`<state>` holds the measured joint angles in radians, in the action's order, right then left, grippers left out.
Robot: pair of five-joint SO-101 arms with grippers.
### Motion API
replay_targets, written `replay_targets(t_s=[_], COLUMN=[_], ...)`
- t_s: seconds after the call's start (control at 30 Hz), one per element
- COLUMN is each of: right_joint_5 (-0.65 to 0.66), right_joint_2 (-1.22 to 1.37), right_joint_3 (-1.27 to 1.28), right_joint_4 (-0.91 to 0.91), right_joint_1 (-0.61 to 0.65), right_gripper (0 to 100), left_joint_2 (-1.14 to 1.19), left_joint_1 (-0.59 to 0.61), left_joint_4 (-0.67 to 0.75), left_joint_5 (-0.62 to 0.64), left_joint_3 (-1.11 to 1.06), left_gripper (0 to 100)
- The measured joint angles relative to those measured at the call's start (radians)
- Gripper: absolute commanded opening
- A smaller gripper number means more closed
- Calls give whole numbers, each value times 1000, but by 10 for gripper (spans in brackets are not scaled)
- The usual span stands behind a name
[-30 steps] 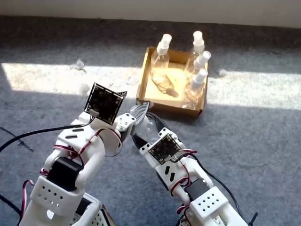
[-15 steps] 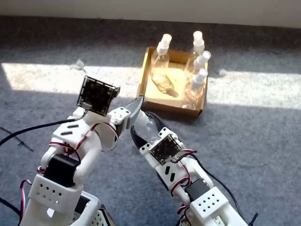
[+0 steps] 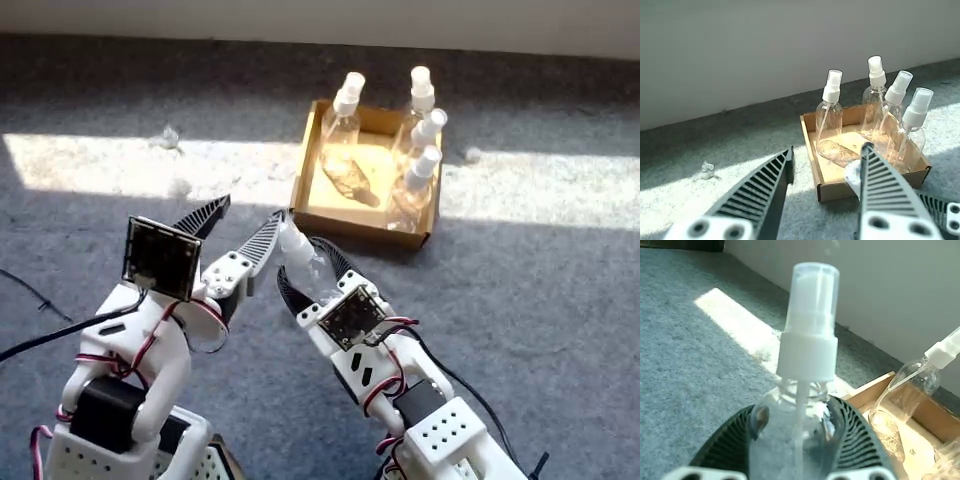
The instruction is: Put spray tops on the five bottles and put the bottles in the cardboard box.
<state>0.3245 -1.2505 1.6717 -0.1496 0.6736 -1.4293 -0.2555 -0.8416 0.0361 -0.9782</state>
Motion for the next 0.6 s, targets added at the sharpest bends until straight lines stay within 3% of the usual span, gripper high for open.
replay_targets(t_s=[0.6], right_joint_5=[0], right_joint_2=[0], right_joint_3=[0], right_joint_4=[0], right_joint_1=[-3], right_gripper=[4], left_joint_2=[164], left_joint_1=[-15], left_joint_4=[2], left_joint_5=[-32], left_joint_3=[44], left_gripper=[210])
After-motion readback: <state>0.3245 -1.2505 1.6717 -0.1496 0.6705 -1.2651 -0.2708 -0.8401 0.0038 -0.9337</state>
